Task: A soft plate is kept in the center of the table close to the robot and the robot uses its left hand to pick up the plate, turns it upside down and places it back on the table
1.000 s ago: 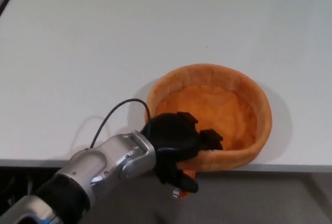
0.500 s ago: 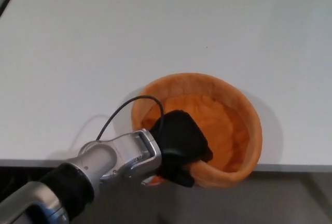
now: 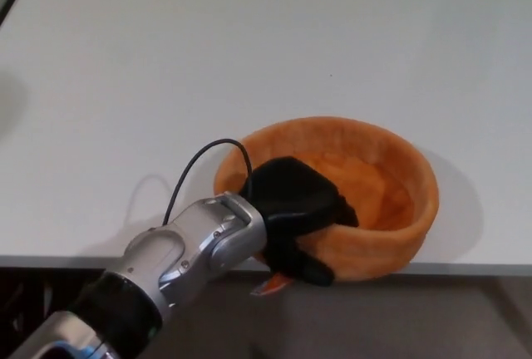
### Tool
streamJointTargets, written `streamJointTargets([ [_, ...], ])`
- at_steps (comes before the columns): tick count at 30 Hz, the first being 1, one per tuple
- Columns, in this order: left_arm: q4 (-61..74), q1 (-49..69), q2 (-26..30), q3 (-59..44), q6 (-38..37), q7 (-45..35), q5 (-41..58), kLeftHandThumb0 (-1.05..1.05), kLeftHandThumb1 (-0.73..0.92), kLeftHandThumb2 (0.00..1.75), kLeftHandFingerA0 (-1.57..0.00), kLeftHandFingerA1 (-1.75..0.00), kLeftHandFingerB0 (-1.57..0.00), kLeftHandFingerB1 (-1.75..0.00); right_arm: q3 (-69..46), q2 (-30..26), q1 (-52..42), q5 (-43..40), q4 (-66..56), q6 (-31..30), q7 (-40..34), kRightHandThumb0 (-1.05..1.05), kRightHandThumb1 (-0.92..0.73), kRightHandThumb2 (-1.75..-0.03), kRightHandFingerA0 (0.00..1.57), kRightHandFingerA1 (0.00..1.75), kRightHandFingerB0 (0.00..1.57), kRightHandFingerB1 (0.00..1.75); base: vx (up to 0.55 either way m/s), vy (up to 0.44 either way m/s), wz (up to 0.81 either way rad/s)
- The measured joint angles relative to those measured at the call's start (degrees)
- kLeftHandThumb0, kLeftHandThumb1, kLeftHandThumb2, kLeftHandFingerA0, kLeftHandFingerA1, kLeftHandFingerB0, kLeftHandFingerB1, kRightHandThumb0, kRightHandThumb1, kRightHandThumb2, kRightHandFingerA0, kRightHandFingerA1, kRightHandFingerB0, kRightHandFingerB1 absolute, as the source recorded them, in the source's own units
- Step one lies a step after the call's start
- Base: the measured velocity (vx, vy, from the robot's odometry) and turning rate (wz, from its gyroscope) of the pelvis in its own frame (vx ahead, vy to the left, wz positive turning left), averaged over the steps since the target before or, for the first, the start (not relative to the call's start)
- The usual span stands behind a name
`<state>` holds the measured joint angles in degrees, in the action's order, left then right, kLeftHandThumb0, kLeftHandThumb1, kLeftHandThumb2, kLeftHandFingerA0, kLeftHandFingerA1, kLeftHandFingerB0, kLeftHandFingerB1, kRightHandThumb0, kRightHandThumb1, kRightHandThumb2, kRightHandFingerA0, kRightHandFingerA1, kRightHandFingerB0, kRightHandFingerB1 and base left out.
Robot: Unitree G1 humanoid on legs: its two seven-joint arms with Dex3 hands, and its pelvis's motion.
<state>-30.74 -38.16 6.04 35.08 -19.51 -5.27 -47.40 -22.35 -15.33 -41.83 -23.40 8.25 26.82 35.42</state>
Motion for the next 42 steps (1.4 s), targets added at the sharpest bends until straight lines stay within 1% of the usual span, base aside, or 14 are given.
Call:
streamJointTargets([
  [2, 0.1, 0.2, -1.1, -1.2, 0.0, -0.7, 1.2, -0.89, 0.31, 0.72, -1.39, -1.2, -1.32, -1.16, 0.0, 0.0, 0.0, 0.0, 0.0, 0.0, 0.0, -0.65, -0.69, -0.99, 0.23, 0.56, 0.05, 0.41, 0.0, 0.0, 0.0],
  [13, 1.6, 1.8, -10.2, -10.0, 1.6, -6.2, 11.0, -0.36, 0.12, 0.51, -1.57, -0.8, -1.52, -0.74, 0.0, 0.0, -0.2, 0.0, 0.0, -0.1, 0.0, -0.66, -0.69, -1.0, 0.27, 0.57, 0.06, 0.37, 0.0, 0.0, 0.0],
  [14, 1.7, 2.0, -11.0, -10.7, 1.8, -6.6, 11.8, -0.36, 0.12, 0.52, -1.57, -0.81, -1.53, -0.75, 0.0, 0.0, -0.2, 0.0, 0.0, -0.1, 0.0, -0.62, -0.86, -0.68, 0.3, 0.49, 0.12, 0.25, 0.0, 0.0, 0.0],
  [19, 2.2, 3.0, -15.2, -14.0, 3.4, -8.7, 16.2, -0.17, 0.11, 0.45, -1.57, -0.88, -1.51, -0.79, 0.0, 0.0, -0.3, 0.0, 0.0, -0.1, 0.0, -0.64, -0.71, -1.01, 0.27, 0.57, 0.06, 0.41, 0.0, 0.0, 0.0],
  [20, 2.2, 3.1, -16.0, -14.7, 3.8, -9.1, 17.2, -0.18, 0.13, 0.45, -1.57, -0.9, -1.51, -0.8, 0.0, 0.0, -0.3, 0.0, 0.0, -0.1, 0.0, -0.61, -0.88, -0.68, 0.31, 0.51, 0.12, 0.26, 0.0, 0.0, 0.0],
  [23, 2.3, 3.2, -18.0, -16.4, 4.9, -10.0, 19.7, -0.02, -0.07, 0.7, -1.54, -1.29, -1.43, -1.22, 0.0, 0.0, -0.3, 0.0, 0.0, -0.1, 0.0, -0.6, -0.88, -0.68, 0.31, 0.51, 0.12, 0.25, 0.0, 0.0, 0.0],
  [29, 2.6, 3.4, -19.5, -19.7, 7.4, -10.6, 24.6, -0.26, 0.05, 0.88, -1.46, -1.36, -1.45, -1.34, 0.0, 0.0, -0.5, 0.0, 0.0, -0.1, 0.0, -0.61, -0.89, -0.67, 0.31, 0.54, 0.12, 0.29, 0.0, 0.0, 0.0],
  [30, 2.7, 3.5, -19.6, -20.2, 7.7, -10.6, 25.4, -0.34, 0.13, 0.96, -1.49, -1.44, -0.38, -1.51, 0.0, 0.0, -0.5, 0.0, 0.0, -0.1, 0.0, -0.61, -0.88, -0.67, 0.31, 0.55, 0.12, 0.29, 0.0, 0.0, 0.0],
  [31, 2.8, 3.6, -19.6, -20.6, 8.0, -10.6, 26.0, -0.37, 0.13, 0.97, -1.51, -1.43, -0.49, -1.23, 0.0, 0.0, -0.5, 0.0, 0.0, -0.1, 0.0, -0.65, -0.7, -1.01, 0.28, 0.6, 0.05, 0.41, 0.0, 0.0, 0.0],
  [32, 2.9, 3.7, -19.7, -21.1, 8.3, -10.6, 26.8, -0.4, 0.17, 0.98, -1.55, -1.43, -0.64, -1.12, 0.0, 0.0, -0.5, 0.0, 0.0, -0.1, 0.0, -0.63, -0.87, -0.67, 0.31, 0.54, 0.12, 0.28, 0.0, 0.0, 0.0],
  [35, 3.1, 4.0, -19.9, -22.9, 9.2, -10.6, 29.2, -0.51, 0.2, 0.97, -1.52, -1.51, -0.85, -1.65, 0.0, 0.0, -0.5, 0.0, 0.1, -0.1, 0.0, -0.61, -0.89, -0.66, 0.34, 0.51, 0.12, 0.29, 0.0, 0.0, 0.0],
  [38, 3.1, 4.3, -20.0, -24.8, 10.0, -10.5, 31.5, -0.54, 0.16, 1.05, -1.55, -1.5, -1.0, -1.67, 0.0, 0.0, -0.5, 0.0, 0.2, -0.1, 0.1, -0.58, -0.9, -0.67, 0.35, 0.55, 0.12, 0.29, 0.0, 0.0, 0.0],
  [39, 3.1, 4.3, -20.0, -25.5, 10.3, -10.5, 32.3, -0.49, 0.16, 1.01, -1.57, -1.47, -1.43, -1.42, 0.0, 0.0, -0.6, 0.0, 0.2, -0.1, 0.1, -0.58, -0.91, -0.67, 0.36, 0.54, 0.12, 0.29, 0.0, 0.0, 0.0],
  [42, 3.1, 4.3, -20.0, -28.0, 11.2, -10.5, 34.7, -0.51, 0.21, 1.04, -1.57, -1.48, -1.45, -1.44, 0.0, 0.0, -0.6, 0.1, 0.2, -0.1, 0.0, -0.64, -0.71, -1.0, 0.31, 0.6, 0.06, 0.4, 0.0, 0.0, 0.0],
])
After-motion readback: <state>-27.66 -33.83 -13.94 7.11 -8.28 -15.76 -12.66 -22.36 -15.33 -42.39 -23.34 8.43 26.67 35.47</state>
